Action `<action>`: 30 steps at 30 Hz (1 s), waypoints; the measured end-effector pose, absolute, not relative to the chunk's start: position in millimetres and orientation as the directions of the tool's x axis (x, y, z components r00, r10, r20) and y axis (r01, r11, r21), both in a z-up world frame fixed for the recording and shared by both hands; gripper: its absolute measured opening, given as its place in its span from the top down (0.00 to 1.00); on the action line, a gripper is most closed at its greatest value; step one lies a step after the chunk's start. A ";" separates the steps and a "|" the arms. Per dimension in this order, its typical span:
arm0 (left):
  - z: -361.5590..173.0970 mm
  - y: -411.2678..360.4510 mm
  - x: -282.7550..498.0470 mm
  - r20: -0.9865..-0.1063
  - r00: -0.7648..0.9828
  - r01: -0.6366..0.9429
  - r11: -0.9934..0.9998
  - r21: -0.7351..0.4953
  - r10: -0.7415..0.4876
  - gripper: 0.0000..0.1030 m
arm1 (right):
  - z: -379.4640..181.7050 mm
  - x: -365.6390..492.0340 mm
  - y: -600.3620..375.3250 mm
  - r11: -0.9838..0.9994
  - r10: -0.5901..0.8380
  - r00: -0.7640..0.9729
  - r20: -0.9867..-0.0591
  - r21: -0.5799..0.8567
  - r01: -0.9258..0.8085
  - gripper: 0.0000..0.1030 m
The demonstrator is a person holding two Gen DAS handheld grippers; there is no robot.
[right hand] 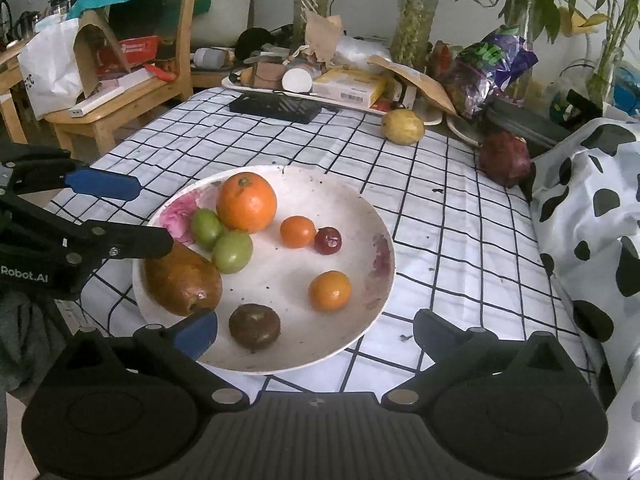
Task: Organize fruits
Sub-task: 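Lift both open tools off the plate toward the remaining fruits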
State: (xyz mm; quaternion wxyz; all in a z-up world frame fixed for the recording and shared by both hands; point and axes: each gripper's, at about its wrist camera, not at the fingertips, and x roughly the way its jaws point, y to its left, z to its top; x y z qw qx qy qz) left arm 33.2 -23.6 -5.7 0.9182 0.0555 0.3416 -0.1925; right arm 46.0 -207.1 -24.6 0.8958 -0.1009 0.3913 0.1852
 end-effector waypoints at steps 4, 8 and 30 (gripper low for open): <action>-5.5 -23.4 33.2 -0.643 0.695 0.394 0.919 -0.032 -0.321 0.37 | -24.3 47.9 -209.6 0.921 0.231 0.636 -0.736 -0.046 -0.388 0.00; -4.1 -23.6 36.6 -0.643 0.690 0.396 0.917 -0.049 -0.332 0.37 | -22.3 51.2 -214.1 0.933 0.220 0.647 -0.730 -0.036 -0.358 0.00; -1.1 -35.2 71.9 -0.585 0.736 0.442 0.897 0.033 -0.341 0.24 | -23.5 95.3 -240.8 0.978 0.100 0.708 -0.699 -0.062 -0.199 0.00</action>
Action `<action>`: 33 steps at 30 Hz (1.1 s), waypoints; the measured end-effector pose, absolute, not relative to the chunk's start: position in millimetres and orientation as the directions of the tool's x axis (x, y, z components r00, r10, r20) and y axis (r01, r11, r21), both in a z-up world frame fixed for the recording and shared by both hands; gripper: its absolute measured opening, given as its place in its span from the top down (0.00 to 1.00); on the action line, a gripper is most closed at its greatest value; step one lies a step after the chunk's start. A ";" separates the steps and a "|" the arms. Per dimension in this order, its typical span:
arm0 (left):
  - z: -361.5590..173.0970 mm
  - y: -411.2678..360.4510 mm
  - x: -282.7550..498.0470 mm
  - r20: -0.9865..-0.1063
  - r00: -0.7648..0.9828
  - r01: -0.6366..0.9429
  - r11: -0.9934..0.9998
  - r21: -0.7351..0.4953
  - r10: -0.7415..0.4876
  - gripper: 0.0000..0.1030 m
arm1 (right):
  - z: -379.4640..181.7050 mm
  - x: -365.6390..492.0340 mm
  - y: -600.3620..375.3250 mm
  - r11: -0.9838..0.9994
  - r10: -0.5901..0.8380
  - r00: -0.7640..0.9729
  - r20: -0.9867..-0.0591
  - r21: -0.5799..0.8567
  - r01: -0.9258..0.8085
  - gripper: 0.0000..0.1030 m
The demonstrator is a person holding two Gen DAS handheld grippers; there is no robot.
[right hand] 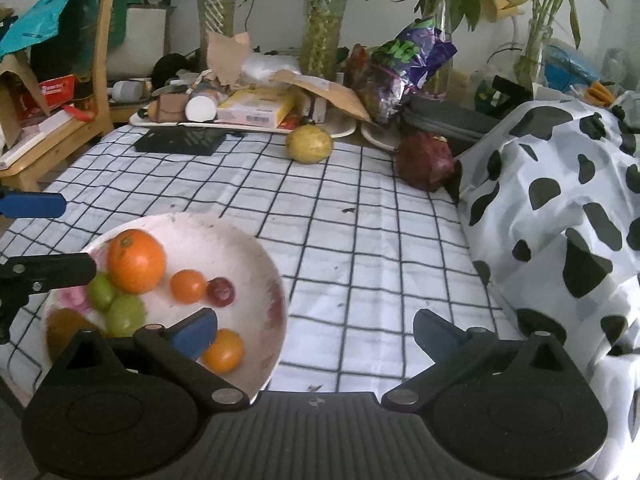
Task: Organize fruits
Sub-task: 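Lift both open tools off the plate toward the remaining fruits, then grasp the red dragon fruit with the right tool while the left tool grasps the yellow round fruit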
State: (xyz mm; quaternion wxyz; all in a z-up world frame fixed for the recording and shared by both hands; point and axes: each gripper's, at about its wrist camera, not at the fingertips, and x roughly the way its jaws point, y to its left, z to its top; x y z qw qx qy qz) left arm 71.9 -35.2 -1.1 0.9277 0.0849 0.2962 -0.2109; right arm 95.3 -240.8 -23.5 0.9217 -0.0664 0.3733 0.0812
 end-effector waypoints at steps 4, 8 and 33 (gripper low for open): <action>-1.5 -33.3 84.8 -0.588 0.736 0.439 0.898 0.036 -0.336 0.24 | -24.2 109.4 -247.7 0.982 0.082 0.712 -0.697 -0.065 -0.176 0.00; -2.5 -32.5 99.3 -0.594 0.730 0.441 0.897 0.032 -0.337 0.24 | -23.3 122.7 -253.9 0.986 0.068 0.718 -0.692 -0.065 -0.155 0.00; -3.4 -48.1 189.4 -0.606 0.712 0.486 0.871 0.063 -0.354 0.24 | -28.7 186.3 -270.8 0.991 0.024 0.738 -0.674 -0.083 -0.108 0.00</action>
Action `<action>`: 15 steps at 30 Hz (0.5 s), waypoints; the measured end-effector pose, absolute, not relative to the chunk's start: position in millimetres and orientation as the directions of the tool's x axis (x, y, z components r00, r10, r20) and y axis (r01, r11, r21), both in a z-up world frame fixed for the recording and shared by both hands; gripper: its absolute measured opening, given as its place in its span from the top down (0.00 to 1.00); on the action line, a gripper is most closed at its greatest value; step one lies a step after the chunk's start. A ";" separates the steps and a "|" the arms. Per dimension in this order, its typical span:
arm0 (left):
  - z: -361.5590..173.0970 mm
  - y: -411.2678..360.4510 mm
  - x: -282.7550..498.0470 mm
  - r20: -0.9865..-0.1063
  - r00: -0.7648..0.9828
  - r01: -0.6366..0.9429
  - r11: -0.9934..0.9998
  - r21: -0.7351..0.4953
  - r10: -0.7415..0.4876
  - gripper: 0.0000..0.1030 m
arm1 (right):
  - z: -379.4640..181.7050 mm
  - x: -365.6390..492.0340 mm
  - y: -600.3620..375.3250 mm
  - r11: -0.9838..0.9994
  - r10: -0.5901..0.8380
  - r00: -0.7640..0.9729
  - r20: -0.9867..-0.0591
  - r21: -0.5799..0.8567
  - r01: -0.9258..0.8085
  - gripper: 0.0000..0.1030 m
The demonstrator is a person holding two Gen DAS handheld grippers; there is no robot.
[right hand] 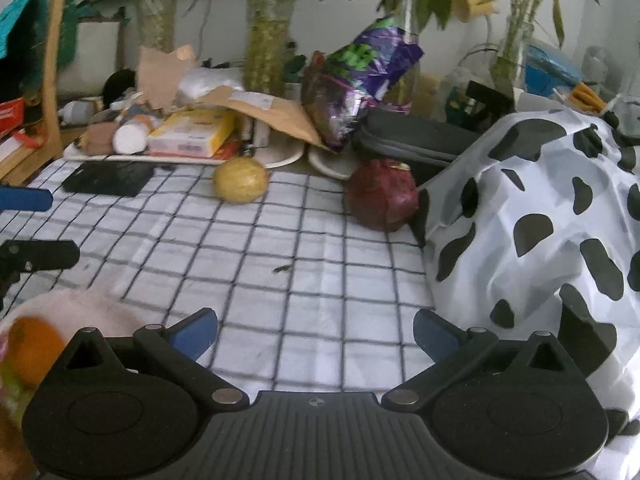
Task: Organize fruits
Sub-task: 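Grasp the red dragon fruit with the right tool while the left tool grasps the yellow round fruit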
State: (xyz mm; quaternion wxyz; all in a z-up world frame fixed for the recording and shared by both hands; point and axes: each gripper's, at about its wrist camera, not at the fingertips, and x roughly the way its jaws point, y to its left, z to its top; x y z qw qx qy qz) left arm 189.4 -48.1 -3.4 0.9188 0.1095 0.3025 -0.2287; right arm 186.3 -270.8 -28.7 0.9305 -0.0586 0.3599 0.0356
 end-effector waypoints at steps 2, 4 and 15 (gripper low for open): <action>-2.5 -56.5 206.6 -0.609 0.710 0.502 0.861 0.083 -0.355 0.24 | -30.9 198.2 -277.2 0.992 0.006 0.744 -0.668 -0.087 -0.086 0.00; -3.5 -66.2 223.6 -0.612 0.705 0.518 0.850 0.098 -0.359 0.24 | -33.4 211.9 -284.1 0.993 -0.019 0.751 -0.660 -0.098 -0.062 0.00; -35.9 -110.7 301.1 -0.631 0.681 0.560 0.820 0.121 -0.372 0.24 | -50.8 292.2 -303.0 0.985 -0.063 0.795 -0.603 -0.163 -0.046 0.00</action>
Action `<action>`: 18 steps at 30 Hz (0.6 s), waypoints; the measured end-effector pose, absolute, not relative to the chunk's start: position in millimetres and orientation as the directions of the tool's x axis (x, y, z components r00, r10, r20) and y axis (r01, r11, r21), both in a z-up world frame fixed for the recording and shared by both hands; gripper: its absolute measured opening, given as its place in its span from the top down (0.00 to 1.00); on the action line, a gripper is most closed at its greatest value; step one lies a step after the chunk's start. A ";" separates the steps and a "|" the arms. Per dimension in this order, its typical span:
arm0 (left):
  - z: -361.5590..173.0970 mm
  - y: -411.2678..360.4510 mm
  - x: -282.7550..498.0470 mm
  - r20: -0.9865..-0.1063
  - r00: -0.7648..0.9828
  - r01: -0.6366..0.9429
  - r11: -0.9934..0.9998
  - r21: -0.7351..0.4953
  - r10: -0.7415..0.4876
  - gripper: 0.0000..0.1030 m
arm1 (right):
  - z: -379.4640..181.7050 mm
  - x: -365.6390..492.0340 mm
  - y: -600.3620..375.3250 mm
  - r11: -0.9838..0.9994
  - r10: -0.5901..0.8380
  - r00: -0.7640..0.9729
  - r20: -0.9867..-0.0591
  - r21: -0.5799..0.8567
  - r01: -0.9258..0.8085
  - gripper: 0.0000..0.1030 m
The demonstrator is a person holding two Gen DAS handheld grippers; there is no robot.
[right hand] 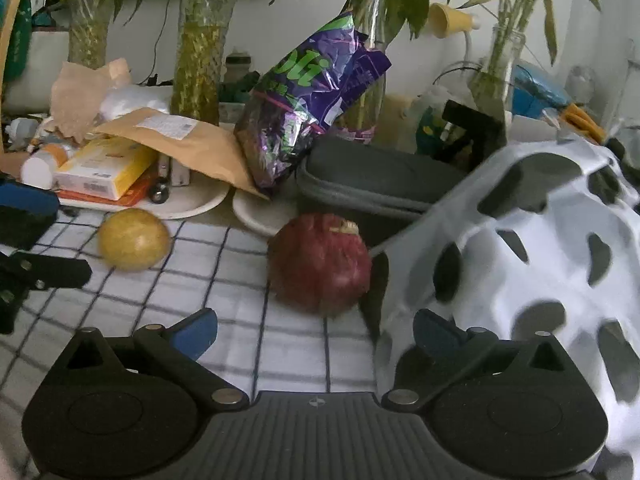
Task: Organize fruits
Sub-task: 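Grasp the red dragon fruit with the right tool while the left tool grasps the yellow round fruit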
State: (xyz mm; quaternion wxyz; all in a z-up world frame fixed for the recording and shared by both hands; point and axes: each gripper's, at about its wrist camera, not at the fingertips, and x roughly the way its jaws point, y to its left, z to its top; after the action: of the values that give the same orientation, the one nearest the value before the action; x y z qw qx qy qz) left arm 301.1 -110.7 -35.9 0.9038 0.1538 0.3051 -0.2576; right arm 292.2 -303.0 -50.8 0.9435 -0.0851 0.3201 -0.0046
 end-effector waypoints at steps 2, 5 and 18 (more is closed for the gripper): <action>-44.4 -115.7 313.0 -0.636 0.682 0.559 0.817 0.137 -0.360 0.24 | -54.9 304.6 -303.1 0.984 -0.056 0.799 -0.598 -0.168 -0.058 0.00; -56.6 -119.6 329.5 -0.642 0.677 0.561 0.817 0.134 -0.360 0.24 | -63.4 322.5 -300.1 0.977 -0.054 0.801 -0.596 -0.197 -0.080 0.00; -76.3 -120.6 350.3 -0.631 0.661 0.583 0.808 0.089 -0.407 0.48 | -81.7 368.7 -299.2 0.966 -0.055 0.791 -0.609 -0.234 -0.113 0.29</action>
State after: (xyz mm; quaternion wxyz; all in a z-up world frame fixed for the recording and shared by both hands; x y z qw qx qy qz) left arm 350.3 -120.6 -76.3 0.8998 0.1434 0.3069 -0.2749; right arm 368.7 -299.2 -81.7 0.9374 -0.1301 0.3226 0.0154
